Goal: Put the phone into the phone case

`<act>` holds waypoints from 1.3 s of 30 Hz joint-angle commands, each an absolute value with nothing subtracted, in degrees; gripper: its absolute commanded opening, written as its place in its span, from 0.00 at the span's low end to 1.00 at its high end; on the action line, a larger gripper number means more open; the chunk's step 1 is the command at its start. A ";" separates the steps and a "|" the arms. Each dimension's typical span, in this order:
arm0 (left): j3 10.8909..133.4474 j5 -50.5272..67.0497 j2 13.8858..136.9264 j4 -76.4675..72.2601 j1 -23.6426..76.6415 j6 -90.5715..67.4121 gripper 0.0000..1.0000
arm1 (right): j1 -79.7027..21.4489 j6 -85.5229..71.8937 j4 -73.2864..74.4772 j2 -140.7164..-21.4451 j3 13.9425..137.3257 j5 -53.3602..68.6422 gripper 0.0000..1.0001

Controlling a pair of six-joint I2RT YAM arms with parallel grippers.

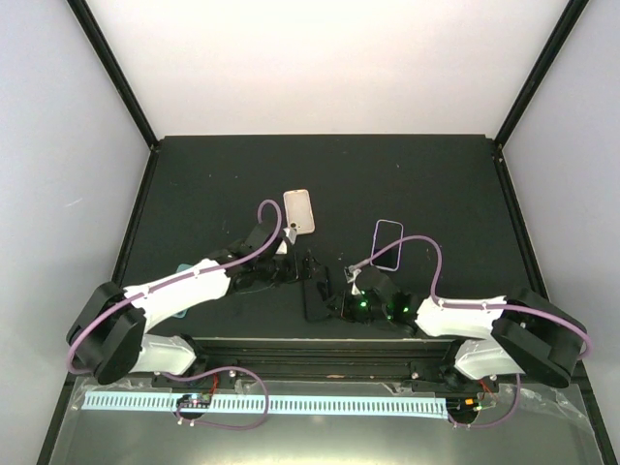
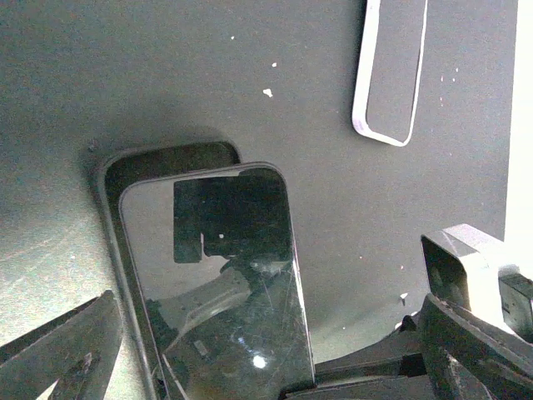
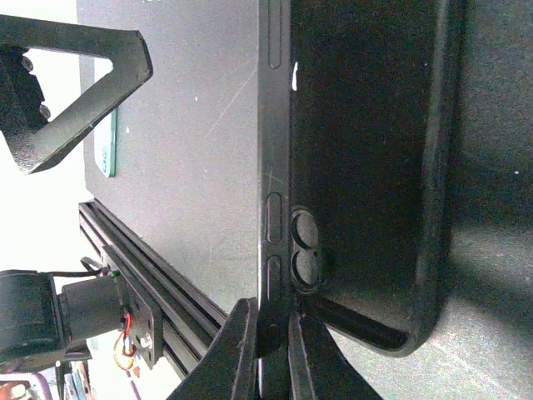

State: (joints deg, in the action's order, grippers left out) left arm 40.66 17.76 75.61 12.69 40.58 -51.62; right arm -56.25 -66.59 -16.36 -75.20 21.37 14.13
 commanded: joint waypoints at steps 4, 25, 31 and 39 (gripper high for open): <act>38.17 13.85 73.74 14.14 39.53 -47.31 0.93 | -53.40 -66.36 -21.45 -75.50 21.88 17.83 0.01; 32.70 18.13 85.39 1.66 39.09 -42.84 0.63 | -50.23 -62.43 -31.61 -92.65 21.86 28.54 0.04; 33.90 22.07 87.28 1.21 39.10 -41.37 0.48 | -49.73 -60.30 -29.37 -93.86 21.54 29.55 0.08; 33.52 22.77 86.17 1.78 39.03 -41.23 0.40 | -49.27 -53.15 -13.50 -87.79 24.33 23.89 0.28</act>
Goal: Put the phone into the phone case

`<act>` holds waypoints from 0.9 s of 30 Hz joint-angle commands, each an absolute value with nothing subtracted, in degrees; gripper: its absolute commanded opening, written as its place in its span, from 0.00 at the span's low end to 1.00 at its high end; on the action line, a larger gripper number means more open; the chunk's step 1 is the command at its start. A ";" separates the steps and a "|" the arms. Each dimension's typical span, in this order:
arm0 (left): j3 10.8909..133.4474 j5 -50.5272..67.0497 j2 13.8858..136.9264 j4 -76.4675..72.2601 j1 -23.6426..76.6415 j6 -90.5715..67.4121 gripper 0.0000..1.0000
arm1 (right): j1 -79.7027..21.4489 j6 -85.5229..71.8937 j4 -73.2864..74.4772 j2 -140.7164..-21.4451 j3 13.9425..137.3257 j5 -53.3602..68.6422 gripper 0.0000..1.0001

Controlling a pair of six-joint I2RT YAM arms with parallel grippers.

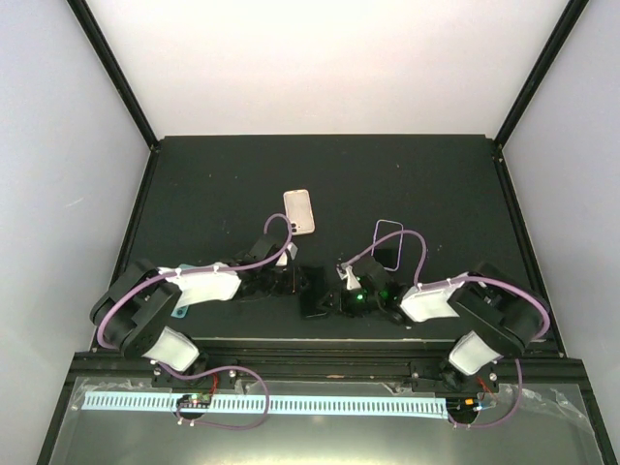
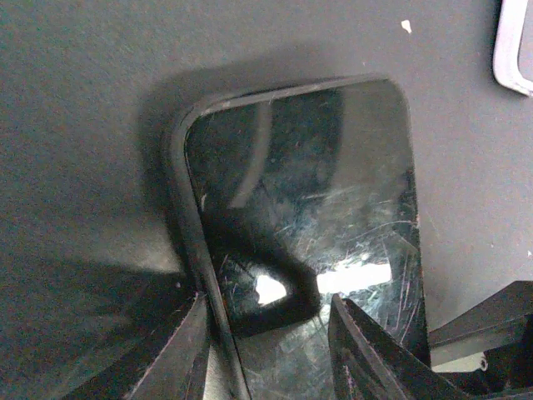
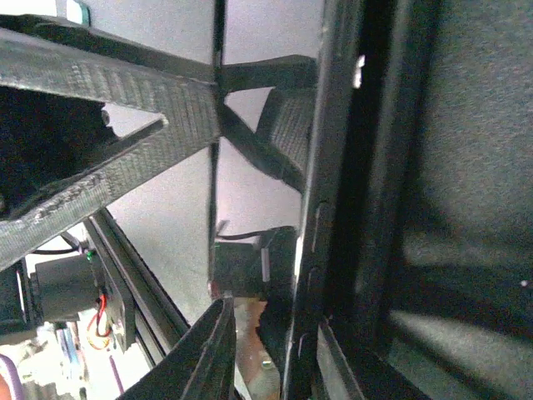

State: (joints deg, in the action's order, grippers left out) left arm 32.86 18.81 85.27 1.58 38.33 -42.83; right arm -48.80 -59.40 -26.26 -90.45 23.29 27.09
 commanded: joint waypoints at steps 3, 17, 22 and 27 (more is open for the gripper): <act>34.72 20.96 85.87 4.57 38.89 -39.63 0.39 | -48.93 -49.79 -6.68 -83.77 25.79 21.22 0.37; 33.58 25.85 85.47 2.02 34.23 -37.28 0.42 | -46.85 -48.60 -7.56 -83.58 26.69 18.75 0.58; 33.45 26.45 87.12 1.51 34.26 -37.05 0.42 | -46.75 -49.61 -8.71 -83.63 27.25 21.80 0.57; 34.27 24.82 86.64 2.81 34.08 -36.29 0.38 | -45.54 -43.64 -1.66 -80.23 28.61 16.10 0.56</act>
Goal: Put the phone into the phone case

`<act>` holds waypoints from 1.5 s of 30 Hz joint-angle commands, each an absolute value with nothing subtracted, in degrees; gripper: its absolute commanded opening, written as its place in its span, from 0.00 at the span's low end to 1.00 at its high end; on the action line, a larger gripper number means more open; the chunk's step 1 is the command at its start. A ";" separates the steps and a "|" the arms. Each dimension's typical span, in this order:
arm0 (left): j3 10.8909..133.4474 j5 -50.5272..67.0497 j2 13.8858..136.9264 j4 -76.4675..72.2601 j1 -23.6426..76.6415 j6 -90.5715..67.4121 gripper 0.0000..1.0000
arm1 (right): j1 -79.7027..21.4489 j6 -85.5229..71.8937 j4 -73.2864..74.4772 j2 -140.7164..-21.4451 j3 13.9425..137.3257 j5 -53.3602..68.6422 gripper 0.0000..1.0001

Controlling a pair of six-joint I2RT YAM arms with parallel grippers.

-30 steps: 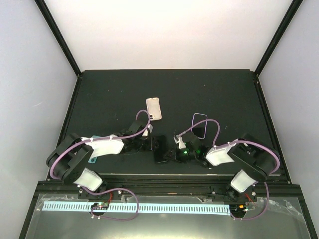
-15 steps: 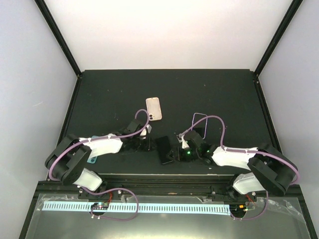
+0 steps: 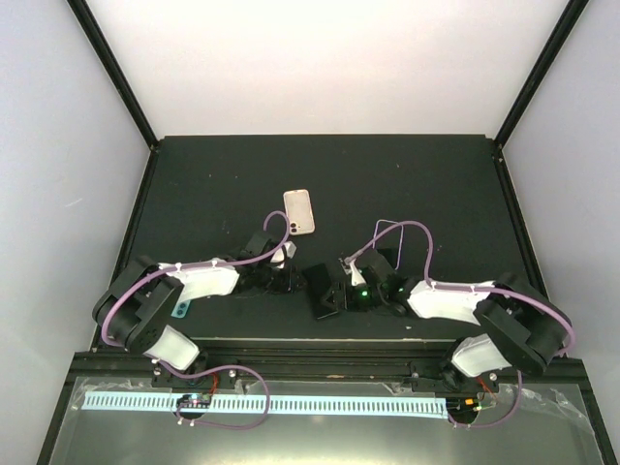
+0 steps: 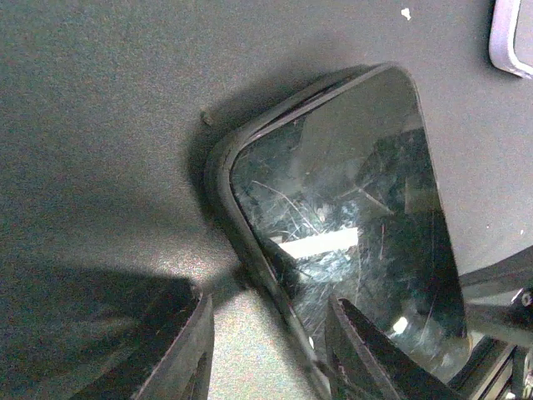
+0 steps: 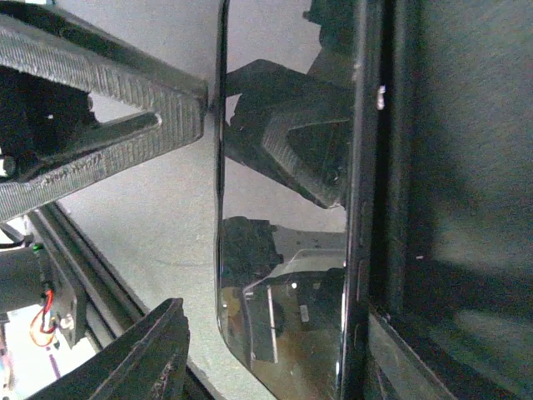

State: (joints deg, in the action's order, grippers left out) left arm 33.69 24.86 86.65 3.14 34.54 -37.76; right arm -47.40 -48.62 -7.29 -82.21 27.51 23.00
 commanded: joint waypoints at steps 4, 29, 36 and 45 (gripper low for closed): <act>33.95 25.45 86.82 2.21 34.05 -36.50 0.38 | -44.55 -42.86 -2.94 -82.01 28.58 17.78 0.61; 33.61 23.84 89.27 4.66 33.41 -38.34 0.30 | -41.45 -52.63 -17.07 -86.66 27.33 32.68 0.66; 33.05 25.68 88.66 3.07 33.34 -38.23 0.30 | -39.66 -46.18 -3.50 -78.96 29.55 25.80 0.71; 31.75 28.98 87.56 -0.37 33.38 -40.32 0.33 | -39.65 -40.46 0.54 -83.59 33.70 21.94 0.72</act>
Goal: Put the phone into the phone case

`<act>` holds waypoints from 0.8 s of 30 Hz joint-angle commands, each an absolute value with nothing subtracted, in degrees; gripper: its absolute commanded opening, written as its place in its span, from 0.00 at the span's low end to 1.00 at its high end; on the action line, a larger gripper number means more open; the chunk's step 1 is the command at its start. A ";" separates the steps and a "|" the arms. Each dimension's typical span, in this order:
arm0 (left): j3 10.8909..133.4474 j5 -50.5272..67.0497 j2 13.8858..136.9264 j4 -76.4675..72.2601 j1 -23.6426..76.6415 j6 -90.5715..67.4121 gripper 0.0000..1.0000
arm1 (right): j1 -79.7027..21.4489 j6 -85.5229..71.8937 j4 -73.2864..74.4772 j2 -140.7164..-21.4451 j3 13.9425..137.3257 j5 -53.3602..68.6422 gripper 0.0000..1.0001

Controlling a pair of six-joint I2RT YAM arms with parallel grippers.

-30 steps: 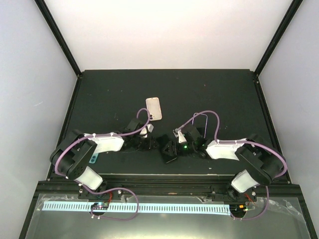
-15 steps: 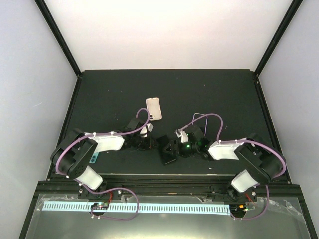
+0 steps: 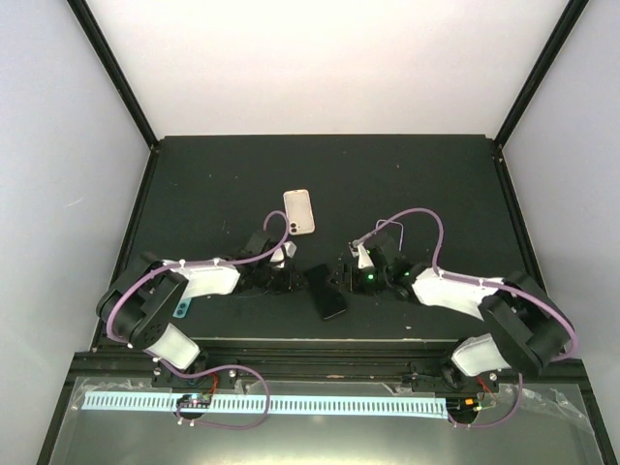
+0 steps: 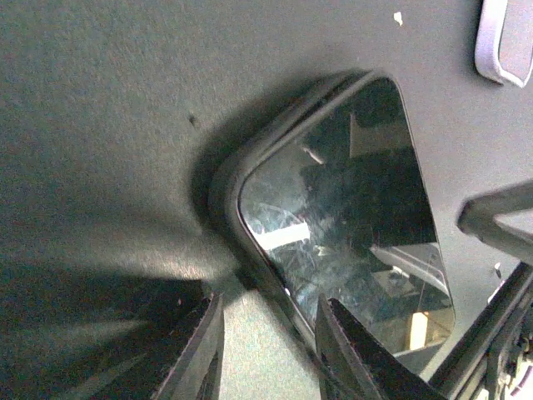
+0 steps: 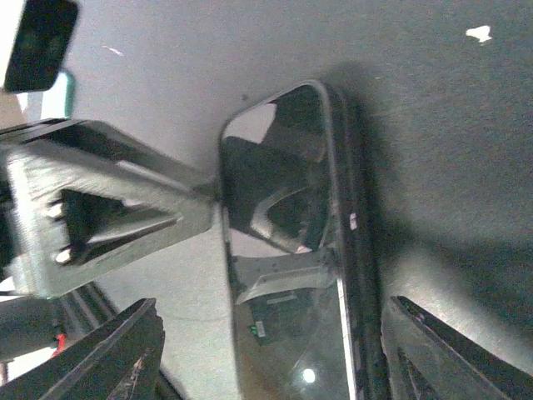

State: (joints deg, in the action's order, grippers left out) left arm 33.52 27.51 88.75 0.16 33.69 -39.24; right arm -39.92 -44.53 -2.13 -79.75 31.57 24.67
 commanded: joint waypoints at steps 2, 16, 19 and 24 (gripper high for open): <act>31.28 30.30 87.62 -1.93 33.43 -41.05 0.33 | -39.70 -39.96 0.04 -86.33 34.68 23.30 0.72; 26.77 28.93 88.32 -4.89 33.41 -43.76 0.21 | -39.71 -52.17 -19.66 -94.05 32.95 37.92 0.72; 25.45 28.47 87.07 -5.00 33.45 -43.88 0.19 | -39.67 -56.01 -25.64 -94.69 31.70 40.57 0.71; 24.38 25.75 84.17 -2.02 33.43 -44.29 0.19 | -39.72 -61.60 -34.61 -94.46 28.39 42.85 0.69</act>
